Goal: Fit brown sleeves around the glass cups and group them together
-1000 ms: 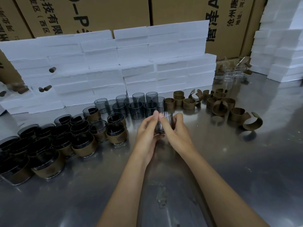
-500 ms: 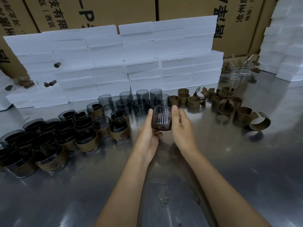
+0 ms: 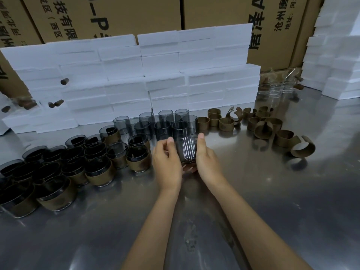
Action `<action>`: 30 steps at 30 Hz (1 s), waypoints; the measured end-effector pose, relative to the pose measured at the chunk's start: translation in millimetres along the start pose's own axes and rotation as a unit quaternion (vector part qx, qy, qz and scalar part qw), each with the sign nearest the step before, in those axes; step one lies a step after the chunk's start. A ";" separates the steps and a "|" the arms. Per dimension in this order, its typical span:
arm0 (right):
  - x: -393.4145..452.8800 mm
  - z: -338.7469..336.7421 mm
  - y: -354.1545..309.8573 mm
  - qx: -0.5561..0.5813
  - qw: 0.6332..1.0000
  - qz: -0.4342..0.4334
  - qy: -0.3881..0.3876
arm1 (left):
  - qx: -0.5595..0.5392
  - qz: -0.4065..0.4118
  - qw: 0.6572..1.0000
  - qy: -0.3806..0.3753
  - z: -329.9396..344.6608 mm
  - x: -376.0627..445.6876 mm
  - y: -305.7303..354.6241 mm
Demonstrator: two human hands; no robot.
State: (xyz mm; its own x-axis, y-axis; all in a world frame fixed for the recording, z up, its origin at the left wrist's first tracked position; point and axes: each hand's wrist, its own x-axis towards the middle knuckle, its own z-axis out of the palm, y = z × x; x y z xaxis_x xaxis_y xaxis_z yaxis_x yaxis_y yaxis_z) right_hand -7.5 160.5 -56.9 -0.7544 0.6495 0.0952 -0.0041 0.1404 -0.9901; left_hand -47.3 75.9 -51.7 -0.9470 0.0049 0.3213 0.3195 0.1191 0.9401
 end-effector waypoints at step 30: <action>-1.9 -2.3 -1.7 -0.016 0.997 -0.047 0.052 | -0.110 -0.146 0.974 -0.135 2.6 -5.6 14.4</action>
State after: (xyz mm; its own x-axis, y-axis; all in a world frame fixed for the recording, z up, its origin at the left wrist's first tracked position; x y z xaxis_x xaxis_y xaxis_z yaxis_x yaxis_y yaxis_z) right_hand -4.5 160.6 -55.1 -0.6801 0.7056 0.1990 -0.0487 0.2273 -0.9726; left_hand -37.5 80.2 -40.3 -0.9633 0.2674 0.0217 0.0059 -0.0600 0.9982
